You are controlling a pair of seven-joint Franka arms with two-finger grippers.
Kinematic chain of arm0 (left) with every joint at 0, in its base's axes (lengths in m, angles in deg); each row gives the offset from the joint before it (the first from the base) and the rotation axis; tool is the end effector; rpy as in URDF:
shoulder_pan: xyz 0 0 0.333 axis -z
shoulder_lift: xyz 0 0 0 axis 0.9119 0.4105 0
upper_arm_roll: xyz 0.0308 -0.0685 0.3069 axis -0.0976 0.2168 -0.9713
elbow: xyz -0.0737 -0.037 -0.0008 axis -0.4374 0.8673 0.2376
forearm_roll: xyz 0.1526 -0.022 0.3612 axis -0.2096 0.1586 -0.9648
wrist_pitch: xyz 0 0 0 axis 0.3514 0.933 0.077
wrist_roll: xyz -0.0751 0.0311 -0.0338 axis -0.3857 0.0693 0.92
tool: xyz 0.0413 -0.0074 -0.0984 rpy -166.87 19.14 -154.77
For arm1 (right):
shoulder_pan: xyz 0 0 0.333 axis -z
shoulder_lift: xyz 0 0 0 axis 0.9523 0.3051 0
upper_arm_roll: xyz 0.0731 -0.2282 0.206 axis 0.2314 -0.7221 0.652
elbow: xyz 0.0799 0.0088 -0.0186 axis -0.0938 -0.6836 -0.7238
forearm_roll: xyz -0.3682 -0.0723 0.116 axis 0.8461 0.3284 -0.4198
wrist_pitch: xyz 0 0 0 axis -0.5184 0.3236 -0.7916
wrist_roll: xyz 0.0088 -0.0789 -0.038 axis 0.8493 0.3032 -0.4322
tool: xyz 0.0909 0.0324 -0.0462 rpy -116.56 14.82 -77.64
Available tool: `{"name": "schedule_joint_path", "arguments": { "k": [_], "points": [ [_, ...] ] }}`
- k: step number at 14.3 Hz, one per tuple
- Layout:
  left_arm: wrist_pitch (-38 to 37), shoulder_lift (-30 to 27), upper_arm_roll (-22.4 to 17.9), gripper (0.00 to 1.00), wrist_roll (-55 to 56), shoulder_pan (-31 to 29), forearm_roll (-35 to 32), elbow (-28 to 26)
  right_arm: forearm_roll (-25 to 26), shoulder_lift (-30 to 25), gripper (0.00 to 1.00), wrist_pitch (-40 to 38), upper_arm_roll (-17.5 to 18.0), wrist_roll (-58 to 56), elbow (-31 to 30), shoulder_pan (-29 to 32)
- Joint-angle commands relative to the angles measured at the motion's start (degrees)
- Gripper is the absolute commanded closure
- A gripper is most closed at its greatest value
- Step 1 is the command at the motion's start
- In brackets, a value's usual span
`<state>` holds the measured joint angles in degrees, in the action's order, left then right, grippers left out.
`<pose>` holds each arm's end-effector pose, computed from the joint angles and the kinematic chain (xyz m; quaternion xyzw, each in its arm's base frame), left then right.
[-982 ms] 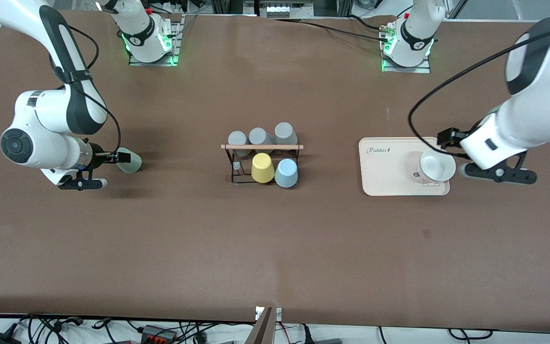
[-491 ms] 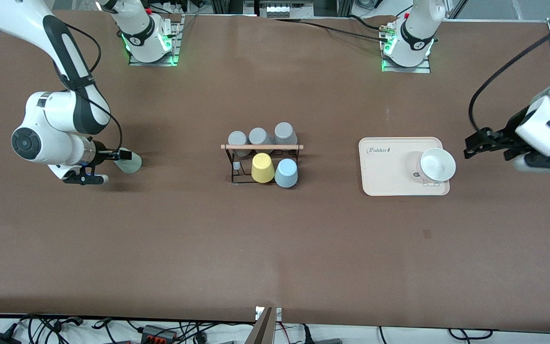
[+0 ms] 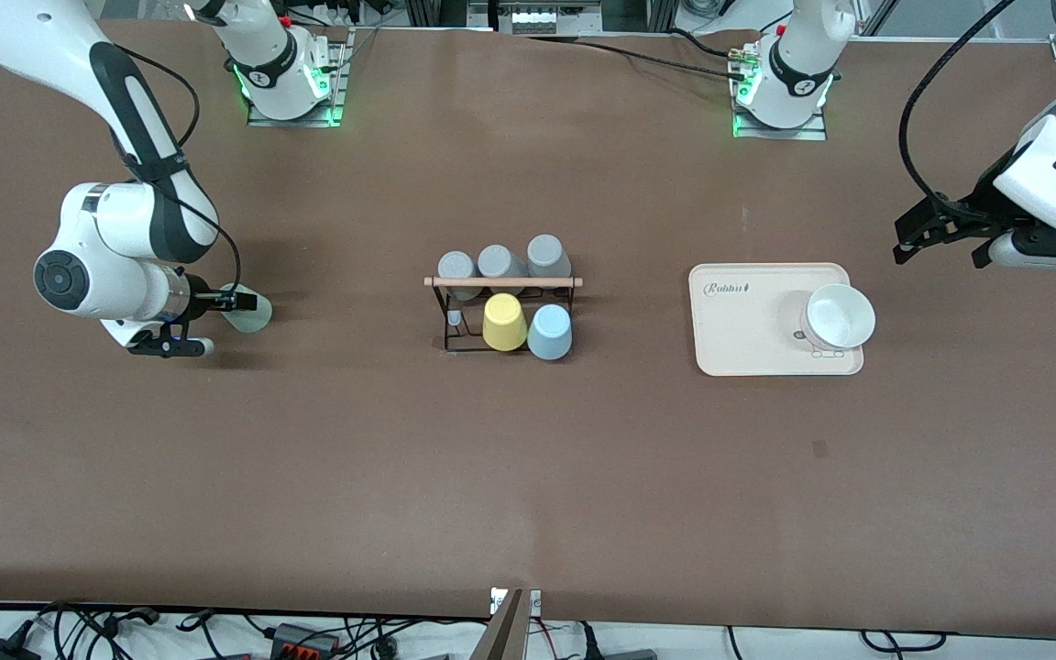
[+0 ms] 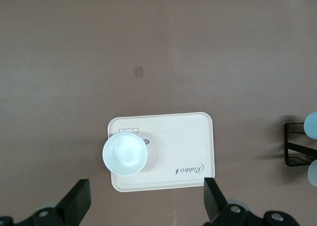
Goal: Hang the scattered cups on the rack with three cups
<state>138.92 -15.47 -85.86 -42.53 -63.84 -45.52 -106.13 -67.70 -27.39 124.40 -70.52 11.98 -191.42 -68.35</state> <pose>0.5590 -0.0387 0.5856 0.9990 -0.0110 0.0382 0.0197 0.5530 -0.0158 0.2185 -0.9903 0.0218 0.1361 0.0175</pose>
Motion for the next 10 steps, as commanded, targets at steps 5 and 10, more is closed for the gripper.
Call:
{"name": "schedule_joint_path", "arguments": {
  "k": [5, 10],
  "points": [
    [-2.6, -0.13, -0.19, 0.0, -0.07, 0.71, -0.01, 0.54, -0.82, -1.43, 0.78, -0.68, 0.93, -0.18, 2.09, -1.94],
    [-2.69, 0.13, 1.74, 0.0, 0.01, 0.62, -3.44, 1.51, -6.52, -1.61, 0.78, -25.61, 4.88, 6.91, 23.68, -5.63]
  ]
}}
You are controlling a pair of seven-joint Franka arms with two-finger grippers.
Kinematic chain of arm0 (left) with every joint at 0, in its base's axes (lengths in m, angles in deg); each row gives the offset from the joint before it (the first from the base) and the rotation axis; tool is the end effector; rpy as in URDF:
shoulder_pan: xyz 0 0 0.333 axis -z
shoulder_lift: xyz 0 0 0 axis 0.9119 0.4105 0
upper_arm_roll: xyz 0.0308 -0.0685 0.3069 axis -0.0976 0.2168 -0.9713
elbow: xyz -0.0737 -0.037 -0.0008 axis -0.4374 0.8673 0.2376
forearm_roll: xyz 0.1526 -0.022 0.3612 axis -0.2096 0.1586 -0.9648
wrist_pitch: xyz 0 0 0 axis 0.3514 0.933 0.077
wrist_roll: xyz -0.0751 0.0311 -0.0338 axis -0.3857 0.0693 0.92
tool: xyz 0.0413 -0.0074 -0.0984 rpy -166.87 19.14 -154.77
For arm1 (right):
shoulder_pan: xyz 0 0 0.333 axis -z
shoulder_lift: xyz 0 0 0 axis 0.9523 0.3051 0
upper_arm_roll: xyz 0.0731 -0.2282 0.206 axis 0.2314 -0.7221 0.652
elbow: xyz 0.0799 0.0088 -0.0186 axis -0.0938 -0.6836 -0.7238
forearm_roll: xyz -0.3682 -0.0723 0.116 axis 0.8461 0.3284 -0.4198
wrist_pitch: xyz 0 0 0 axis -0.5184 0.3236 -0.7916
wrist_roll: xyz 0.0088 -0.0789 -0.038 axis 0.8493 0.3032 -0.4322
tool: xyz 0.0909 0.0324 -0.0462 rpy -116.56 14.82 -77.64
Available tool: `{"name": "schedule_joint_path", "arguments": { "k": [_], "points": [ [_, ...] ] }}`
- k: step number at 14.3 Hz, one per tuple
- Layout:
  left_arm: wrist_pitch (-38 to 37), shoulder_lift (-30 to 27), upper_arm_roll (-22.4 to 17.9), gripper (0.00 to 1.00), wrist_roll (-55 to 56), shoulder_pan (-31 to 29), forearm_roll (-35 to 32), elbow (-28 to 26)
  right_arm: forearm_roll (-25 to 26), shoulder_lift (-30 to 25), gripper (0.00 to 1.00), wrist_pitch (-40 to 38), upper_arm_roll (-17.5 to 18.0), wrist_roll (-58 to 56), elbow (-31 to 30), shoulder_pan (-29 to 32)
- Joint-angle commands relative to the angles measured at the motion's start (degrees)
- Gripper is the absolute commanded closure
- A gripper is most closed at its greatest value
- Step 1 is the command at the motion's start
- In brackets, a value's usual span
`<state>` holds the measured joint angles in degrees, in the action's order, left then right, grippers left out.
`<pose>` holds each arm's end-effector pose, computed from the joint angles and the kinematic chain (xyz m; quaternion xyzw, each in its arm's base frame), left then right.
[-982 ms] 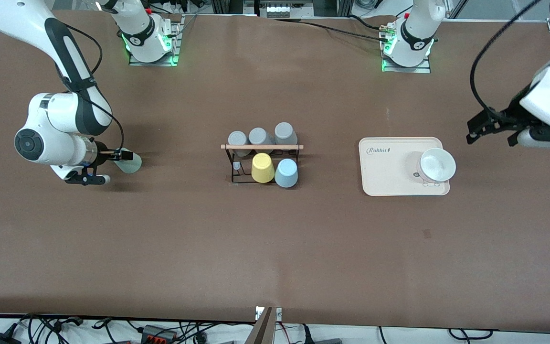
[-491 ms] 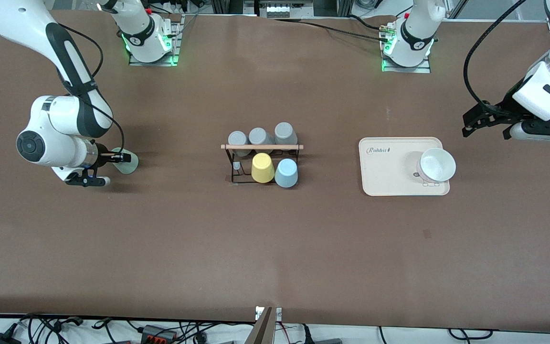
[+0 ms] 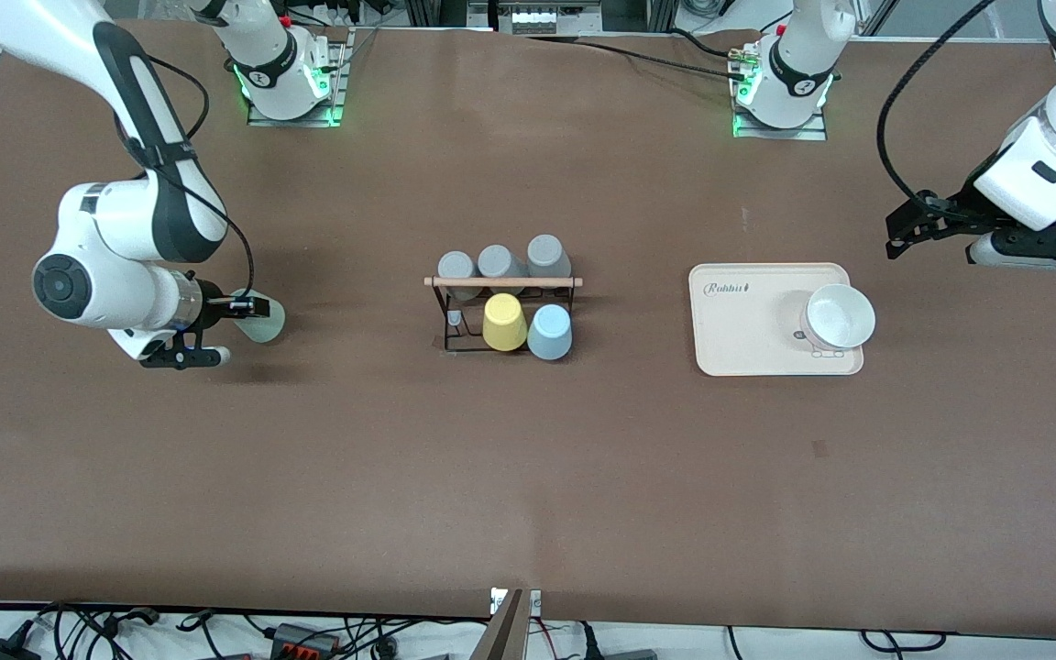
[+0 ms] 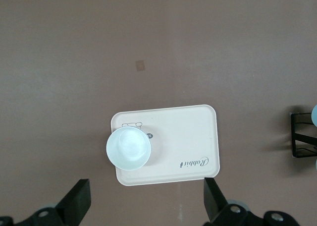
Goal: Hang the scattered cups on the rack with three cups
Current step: 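Carry the teal cup with the right gripper toward the rack bar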
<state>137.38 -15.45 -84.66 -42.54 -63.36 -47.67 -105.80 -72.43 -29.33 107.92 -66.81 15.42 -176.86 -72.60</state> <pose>0.5557 -0.0518 0.5855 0.9992 -0.0288 0.0284 0.0008 0.5991 0.0696 0.3227 -0.9887 -0.0006 0.1403 0.0529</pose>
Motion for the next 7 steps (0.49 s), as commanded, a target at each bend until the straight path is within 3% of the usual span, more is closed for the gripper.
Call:
{"name": "schedule_joint_path", "arguments": {
  "k": [1, 7],
  "points": [
    [-1.15, 0.11, 0.54, 0.0, 0.03, 0.14, -1.29, 1.17, -2.58, 0.24, 0.78, -11.08, 1.26, 5.23, 12.12, -3.39],
    [-1.23, 0.11, 0.54, 0.0, 0.03, -0.03, -1.29, 1.17, -8.21, 0.85, 0.97, -10.67, 1.35, 18.13, 19.87, -14.73]
  ]
}}
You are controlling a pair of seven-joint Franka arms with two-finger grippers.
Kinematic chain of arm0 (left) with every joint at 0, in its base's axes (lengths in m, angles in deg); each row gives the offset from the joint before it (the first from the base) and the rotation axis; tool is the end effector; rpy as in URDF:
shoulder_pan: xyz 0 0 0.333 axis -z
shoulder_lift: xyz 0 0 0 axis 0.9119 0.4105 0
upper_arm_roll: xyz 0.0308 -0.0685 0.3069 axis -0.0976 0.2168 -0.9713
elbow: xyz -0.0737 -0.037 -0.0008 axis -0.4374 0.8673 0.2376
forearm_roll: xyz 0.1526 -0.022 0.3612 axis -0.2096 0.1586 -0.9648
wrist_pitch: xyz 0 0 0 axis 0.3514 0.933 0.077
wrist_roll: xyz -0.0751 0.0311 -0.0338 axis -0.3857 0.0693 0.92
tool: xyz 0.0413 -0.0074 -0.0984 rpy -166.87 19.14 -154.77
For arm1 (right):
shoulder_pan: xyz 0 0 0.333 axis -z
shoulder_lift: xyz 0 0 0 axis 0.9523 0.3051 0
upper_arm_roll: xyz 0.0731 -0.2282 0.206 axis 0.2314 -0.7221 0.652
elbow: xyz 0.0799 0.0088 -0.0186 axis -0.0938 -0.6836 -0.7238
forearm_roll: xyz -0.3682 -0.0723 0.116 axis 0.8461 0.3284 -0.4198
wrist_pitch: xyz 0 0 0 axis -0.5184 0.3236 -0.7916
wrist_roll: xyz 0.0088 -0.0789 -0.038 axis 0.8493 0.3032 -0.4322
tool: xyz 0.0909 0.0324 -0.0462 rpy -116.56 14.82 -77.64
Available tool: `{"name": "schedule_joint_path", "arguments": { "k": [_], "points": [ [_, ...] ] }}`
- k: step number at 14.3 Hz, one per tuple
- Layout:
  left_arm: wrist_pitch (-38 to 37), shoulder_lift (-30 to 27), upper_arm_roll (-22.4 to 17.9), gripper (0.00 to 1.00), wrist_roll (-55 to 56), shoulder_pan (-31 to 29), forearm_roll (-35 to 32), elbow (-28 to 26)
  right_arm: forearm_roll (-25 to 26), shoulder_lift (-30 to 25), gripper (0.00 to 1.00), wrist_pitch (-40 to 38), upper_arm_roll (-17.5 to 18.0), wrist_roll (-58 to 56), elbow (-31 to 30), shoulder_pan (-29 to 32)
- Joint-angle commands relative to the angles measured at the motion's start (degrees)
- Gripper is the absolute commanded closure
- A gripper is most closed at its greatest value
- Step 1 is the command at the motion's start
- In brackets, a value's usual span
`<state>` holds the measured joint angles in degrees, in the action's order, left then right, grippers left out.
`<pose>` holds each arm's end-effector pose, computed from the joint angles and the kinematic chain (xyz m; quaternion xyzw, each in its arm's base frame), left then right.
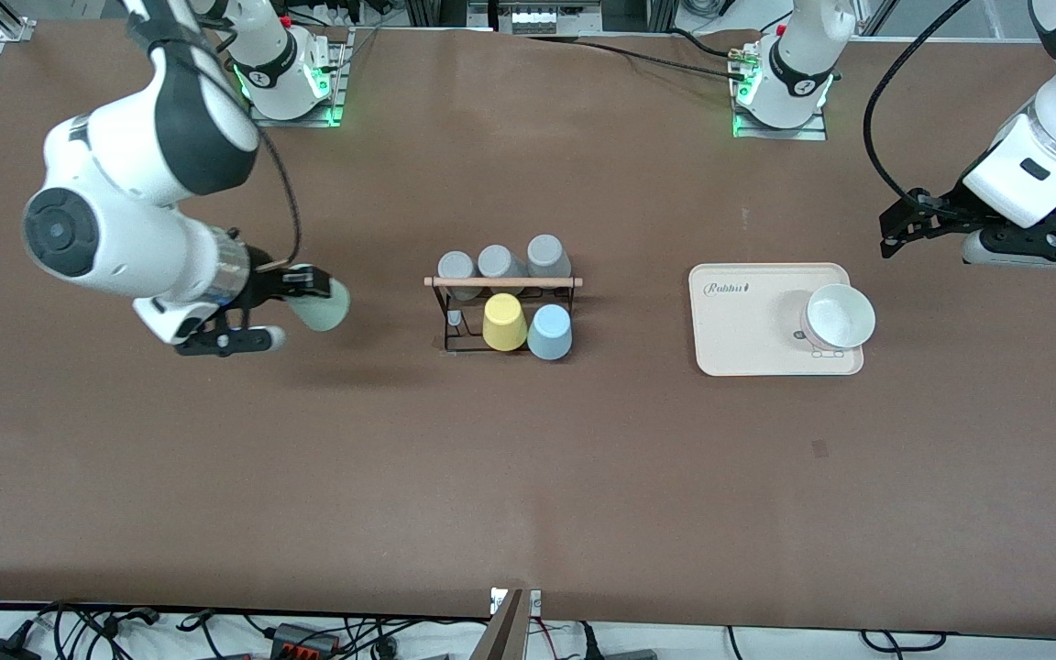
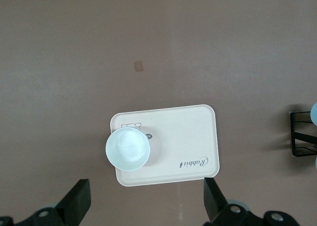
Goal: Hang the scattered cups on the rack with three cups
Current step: 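Carry the teal cup with the right gripper toward the rack bar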
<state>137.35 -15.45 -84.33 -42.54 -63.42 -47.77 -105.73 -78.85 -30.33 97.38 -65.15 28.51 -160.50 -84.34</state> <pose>0.5555 -0.0543 0.5861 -0.9991 0.0313 -0.0288 0.0001 0.6018 0.2256 0.4512 -0.9891 -0.0012 0.1109 0.0973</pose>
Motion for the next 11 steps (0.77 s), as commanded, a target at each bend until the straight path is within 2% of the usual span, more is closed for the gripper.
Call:
{"name": "schedule_joint_path", "arguments": {
  "k": [1, 5, 8, 11],
  "points": [
    [-1.21, 0.11, 0.12, 0.0, -0.06, 0.03, -1.19, 1.1, -1.79, 2.81, 1.0, 1.01, -0.31, 7.51, 5.01, -4.49],
    [-1.21, 0.19, 0.12, 0.0, -0.06, -0.06, -1.19, 1.19, -1.79, 5.18, 1.0, 3.47, -0.31, 9.03, 7.39, -6.96],
    [-1.21, 0.19, 0.12, 0.0, -0.06, -0.06, -1.19, 1.19, -1.79, 7.99, 1.0, 10.76, -0.31, 11.23, 7.66, -9.51],
    [-1.21, 0.19, 0.12, 0.0, -0.41, -0.32, -1.1, 1.19, -1.53, 10.46, 1.0, 11.74, -0.31, 11.84, 7.66, -11.62]
  ]
}}
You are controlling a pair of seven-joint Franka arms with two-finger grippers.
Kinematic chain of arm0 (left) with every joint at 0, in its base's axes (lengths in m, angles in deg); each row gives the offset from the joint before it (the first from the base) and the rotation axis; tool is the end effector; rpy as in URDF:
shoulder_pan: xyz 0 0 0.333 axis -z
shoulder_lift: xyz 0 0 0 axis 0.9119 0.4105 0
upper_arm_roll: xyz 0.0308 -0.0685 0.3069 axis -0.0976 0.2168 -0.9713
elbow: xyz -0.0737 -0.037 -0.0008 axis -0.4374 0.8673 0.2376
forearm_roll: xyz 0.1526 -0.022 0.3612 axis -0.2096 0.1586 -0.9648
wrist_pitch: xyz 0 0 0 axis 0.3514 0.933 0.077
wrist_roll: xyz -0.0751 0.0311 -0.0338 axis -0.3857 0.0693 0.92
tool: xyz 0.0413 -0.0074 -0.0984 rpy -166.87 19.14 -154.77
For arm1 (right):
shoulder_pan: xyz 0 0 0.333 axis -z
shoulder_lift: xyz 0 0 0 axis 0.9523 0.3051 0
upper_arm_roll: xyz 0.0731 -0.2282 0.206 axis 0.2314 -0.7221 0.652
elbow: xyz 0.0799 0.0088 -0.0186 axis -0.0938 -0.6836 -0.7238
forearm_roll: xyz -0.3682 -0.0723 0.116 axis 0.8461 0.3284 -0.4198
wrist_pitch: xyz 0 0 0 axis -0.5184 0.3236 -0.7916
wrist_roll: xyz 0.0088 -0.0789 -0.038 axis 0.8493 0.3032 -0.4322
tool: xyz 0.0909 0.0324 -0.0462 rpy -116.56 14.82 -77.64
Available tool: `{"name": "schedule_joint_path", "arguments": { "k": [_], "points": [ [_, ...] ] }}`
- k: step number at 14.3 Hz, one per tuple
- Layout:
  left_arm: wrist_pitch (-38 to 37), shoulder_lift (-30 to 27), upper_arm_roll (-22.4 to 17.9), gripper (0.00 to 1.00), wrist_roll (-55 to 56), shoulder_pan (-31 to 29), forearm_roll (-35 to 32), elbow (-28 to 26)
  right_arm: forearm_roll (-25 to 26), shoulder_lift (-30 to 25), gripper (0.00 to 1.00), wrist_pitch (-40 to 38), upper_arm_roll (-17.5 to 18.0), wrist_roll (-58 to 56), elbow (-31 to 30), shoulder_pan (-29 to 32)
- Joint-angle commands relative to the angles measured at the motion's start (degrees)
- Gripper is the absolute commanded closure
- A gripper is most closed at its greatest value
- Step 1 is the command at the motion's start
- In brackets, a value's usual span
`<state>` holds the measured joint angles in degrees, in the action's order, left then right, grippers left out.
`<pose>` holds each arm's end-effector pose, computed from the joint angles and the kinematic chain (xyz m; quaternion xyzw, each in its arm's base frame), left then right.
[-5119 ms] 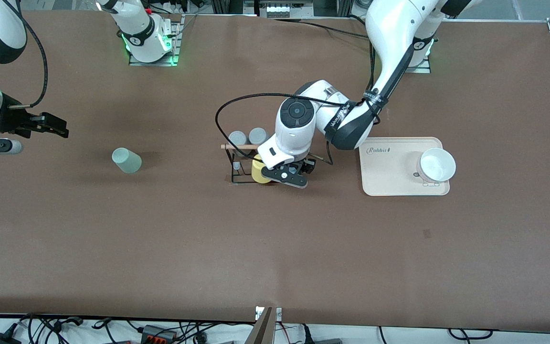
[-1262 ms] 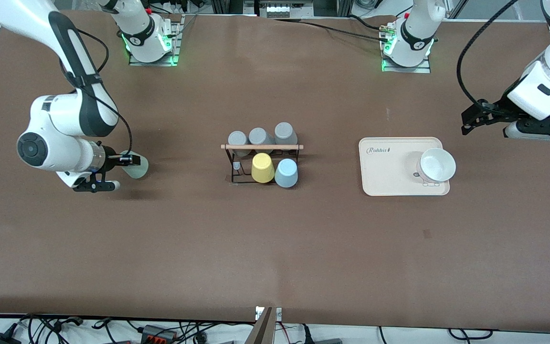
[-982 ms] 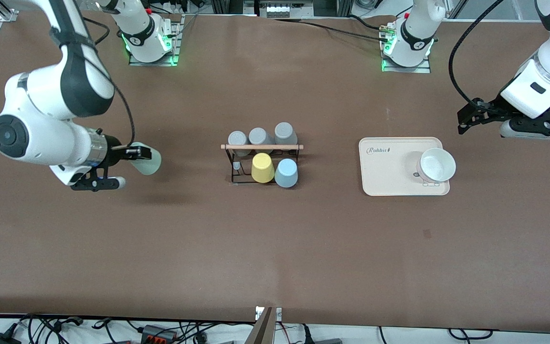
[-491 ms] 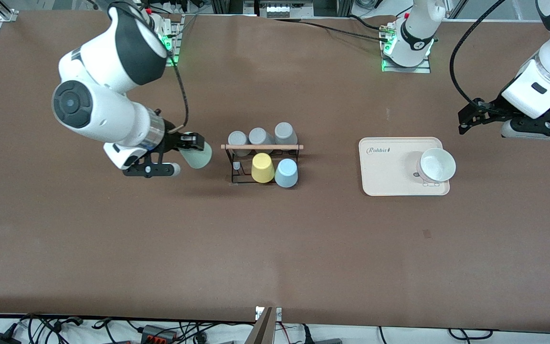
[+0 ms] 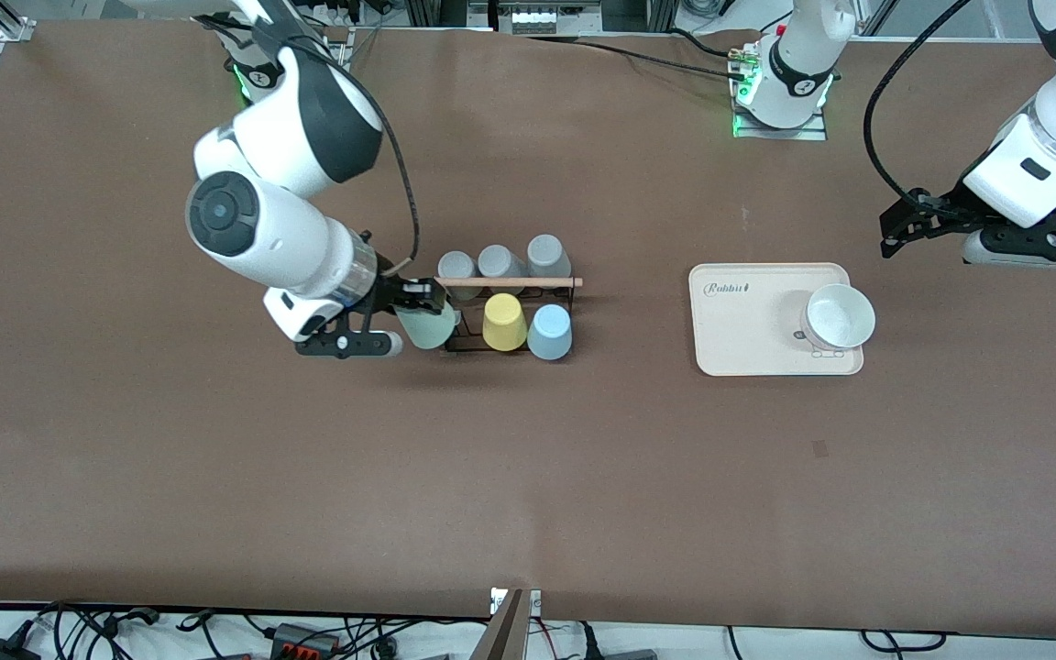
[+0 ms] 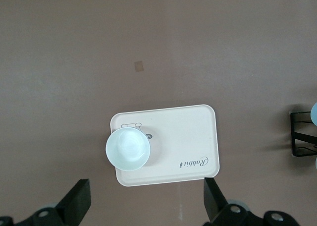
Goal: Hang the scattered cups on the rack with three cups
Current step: 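Hang the teal cup on the rack bar beside the yellow cup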
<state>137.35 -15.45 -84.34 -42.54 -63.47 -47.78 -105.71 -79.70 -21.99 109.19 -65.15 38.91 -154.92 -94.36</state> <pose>0.5555 -0.0537 0.5862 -0.9991 0.0308 -0.0290 0.0001 0.6043 0.3448 0.4164 -0.9901 0.0231 0.0624 0.1233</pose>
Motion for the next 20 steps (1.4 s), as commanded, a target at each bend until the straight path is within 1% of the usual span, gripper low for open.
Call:
{"name": "schedule_joint_path", "arguments": {
  "k": [1, 4, 7, 9, 13, 18, 20],
  "points": [
    [-1.2, 0.19, -0.03, 0.0, -0.67, -0.35, -1.09, 1.17, -0.41, 2.47, 1.0, -0.07, -0.31, 1.53, 2.07, -2.22],
    [-1.91, 0.28, -0.3, 0.0, -0.68, -0.35, -1.09, 1.26, -0.24, 4.14, 1.0, -0.24, -0.4, 0.75, 2.07, -2.22],
    [-1.91, 0.8, -0.3, 0.0, -0.24, -0.35, -0.75, 1.7, 1.08, 5.02, 1.0, -0.68, -0.4, 0.39, 1.98, -2.22],
    [-2.0, 1.33, -0.3, 0.0, -0.24, -0.35, -0.65, 2.75, 1.17, 5.29, 1.0, -0.77, -0.4, 0.3, 1.98, -2.13],
    [-2.0, 1.42, -0.3, 0.0, -0.24, -0.35, -0.65, 2.76, 1.43, 6.95, 1.0, -0.42, -0.31, 0.74, 1.98, -2.31],
    [-2.0, 1.42, -0.3, 0.0, -0.24, -0.35, -0.57, 2.76, 4.68, 9.15, 0.98, -0.25, -0.4, 0.83, 1.98, -2.22],
    [-2.0, 1.42, -0.3, 0.0, -0.24, -0.35, -0.57, 2.76, 4.6, 9.68, 0.98, -0.24, -0.31, 1.62, 1.98, -2.48]
  ]
}}
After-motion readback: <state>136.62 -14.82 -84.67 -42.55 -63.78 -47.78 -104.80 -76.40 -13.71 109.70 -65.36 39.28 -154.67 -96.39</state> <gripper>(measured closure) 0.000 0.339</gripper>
